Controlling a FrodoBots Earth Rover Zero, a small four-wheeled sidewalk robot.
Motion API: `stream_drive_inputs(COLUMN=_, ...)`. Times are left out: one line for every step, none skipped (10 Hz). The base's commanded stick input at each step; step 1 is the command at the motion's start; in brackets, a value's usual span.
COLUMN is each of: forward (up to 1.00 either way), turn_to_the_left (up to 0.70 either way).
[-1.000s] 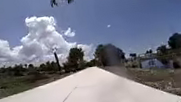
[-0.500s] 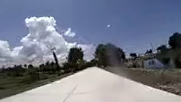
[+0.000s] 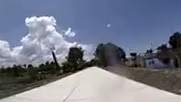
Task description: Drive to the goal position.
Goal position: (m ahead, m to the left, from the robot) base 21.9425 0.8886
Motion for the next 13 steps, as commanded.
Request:
stream_drive_inputs(forward=0.85, turn_to_the_left=0.00)
stream_drive_inputs(forward=0.85, turn_to_the_left=0.00)
stream_drive_inputs(forward=0.85, turn_to_the_left=0.00)
stream_drive_inputs(forward=0.85, turn_to_the_left=0.00)
stream_drive_inputs(forward=0.85, turn_to_the_left=0.00)
stream_drive_inputs(forward=0.85, turn_to_the_left=0.00)
stream_drive_inputs(forward=0.85, turn_to_the_left=0.00)
stream_drive_inputs(forward=0.85, turn_to_the_left=0.00)
stream_drive_inputs(forward=0.85, turn_to_the_left=0.00)
stream_drive_inputs(forward=0.85, turn_to_the_left=0.00)
stream_drive_inputs(forward=0.85, turn_to_the_left=0.00)
stream_drive_inputs(forward=0.85, turn_to_the_left=0.00)
stream_drive_inputs(forward=0.85, turn_to_the_left=0.00)
